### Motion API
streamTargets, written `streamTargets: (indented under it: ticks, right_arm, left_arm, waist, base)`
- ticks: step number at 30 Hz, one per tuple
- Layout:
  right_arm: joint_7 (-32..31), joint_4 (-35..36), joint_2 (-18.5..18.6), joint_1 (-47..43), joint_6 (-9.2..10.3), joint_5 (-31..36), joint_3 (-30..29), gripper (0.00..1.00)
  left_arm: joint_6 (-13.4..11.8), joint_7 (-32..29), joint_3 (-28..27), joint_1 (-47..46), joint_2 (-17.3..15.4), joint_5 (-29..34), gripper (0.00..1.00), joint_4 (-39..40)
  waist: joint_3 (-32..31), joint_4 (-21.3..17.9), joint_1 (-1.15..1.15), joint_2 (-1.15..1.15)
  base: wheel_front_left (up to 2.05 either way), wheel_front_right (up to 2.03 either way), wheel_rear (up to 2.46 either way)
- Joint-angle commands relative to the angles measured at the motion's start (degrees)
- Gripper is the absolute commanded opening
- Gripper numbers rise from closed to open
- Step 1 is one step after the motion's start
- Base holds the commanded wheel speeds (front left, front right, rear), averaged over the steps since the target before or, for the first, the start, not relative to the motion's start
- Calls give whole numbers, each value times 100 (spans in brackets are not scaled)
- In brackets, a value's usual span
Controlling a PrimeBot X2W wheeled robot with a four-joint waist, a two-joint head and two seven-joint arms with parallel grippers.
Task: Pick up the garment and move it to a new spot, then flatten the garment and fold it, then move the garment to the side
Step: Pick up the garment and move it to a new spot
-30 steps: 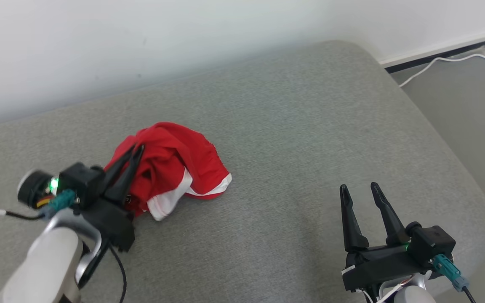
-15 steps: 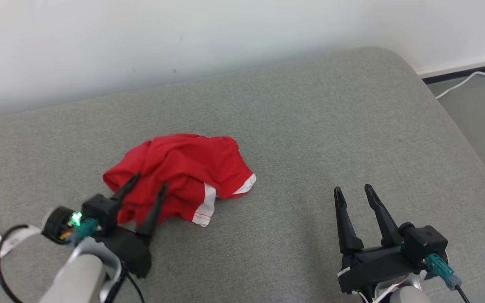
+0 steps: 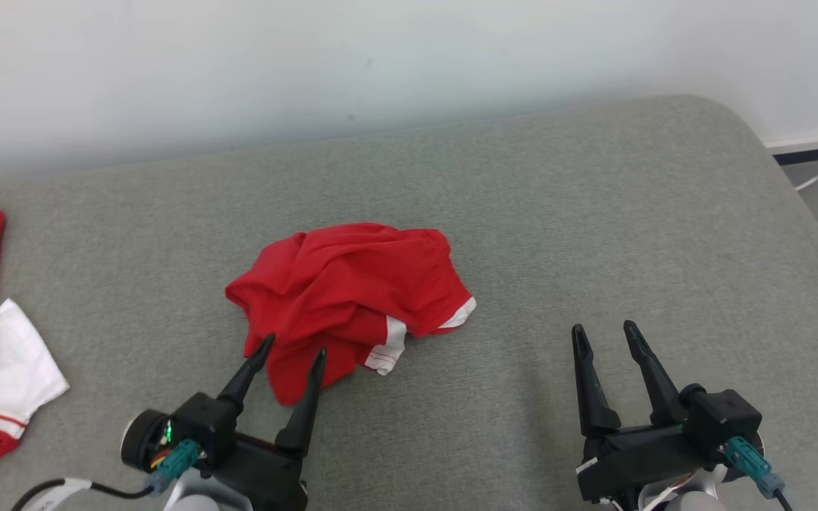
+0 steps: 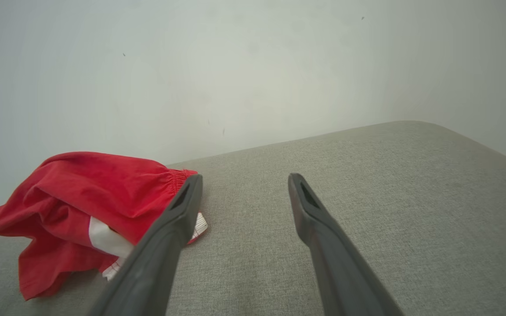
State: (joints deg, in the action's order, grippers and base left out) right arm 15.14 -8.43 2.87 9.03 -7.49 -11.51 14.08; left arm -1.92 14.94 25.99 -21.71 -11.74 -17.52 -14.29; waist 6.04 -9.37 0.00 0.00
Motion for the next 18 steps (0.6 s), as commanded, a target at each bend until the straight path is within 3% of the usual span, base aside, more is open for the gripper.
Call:
streamTargets:
  ticks: [1,6,18]
  right_arm:
    - [12,3,3,-15,0,66,0,100]
    - [12,-22,3,53,0,40,32,100]
    - [12,-71,3,186,0,48,85,100]
  left_arm:
    - [-9,28,-37,107,-4,35,100,14]
    - [-25,28,-211,357,78,54,100,-108]
    - [254,29,-474,315,246,89,100,-816]
  waist:
    - [23,98,0,0]
    - [50,181,0,0]
    - [206,10,0,0]
  base:
    - [0,0,0]
    - [0,0,0]
    - [0,0,0]
